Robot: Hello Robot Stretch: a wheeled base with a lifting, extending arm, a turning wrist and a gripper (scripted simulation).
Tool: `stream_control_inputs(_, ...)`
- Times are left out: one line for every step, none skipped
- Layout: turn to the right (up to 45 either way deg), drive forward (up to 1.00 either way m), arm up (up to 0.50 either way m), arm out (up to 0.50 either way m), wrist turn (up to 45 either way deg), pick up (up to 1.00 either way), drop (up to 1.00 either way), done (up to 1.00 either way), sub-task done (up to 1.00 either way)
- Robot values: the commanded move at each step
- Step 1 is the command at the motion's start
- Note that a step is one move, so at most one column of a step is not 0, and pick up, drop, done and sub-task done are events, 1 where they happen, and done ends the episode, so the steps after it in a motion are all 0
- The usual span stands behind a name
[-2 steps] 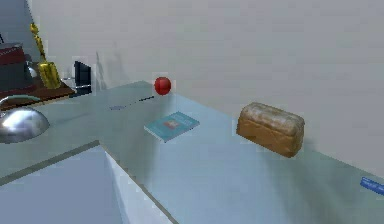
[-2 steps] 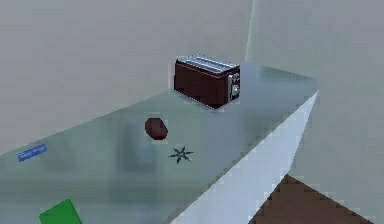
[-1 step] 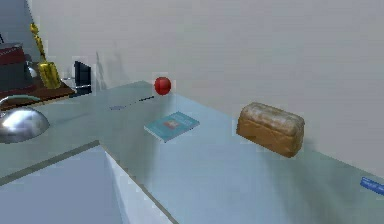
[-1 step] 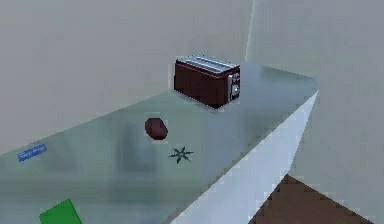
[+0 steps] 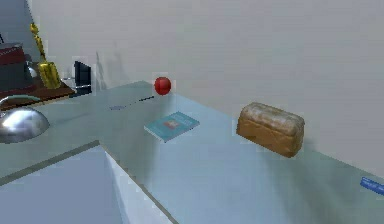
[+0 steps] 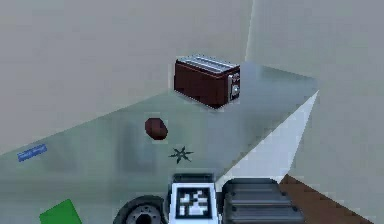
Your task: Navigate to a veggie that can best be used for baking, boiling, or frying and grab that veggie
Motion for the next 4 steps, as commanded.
stream_control_inputs(0.0,0.00,0.00,0.34,0.0,0.00,0.00,0.00,0.00)
stream_control_inputs(0.0,0.00,0.00,0.00,45.0,0.00,0.00,0.00,0.00)
stream_control_inputs(0.0,0.00,0.00,0.00,45.0,0.00,0.00,0.00,0.00)
stream_control_inputs(0.0,0.00,0.00,0.00,45.0,0.00,0.00,0.00,0.00)
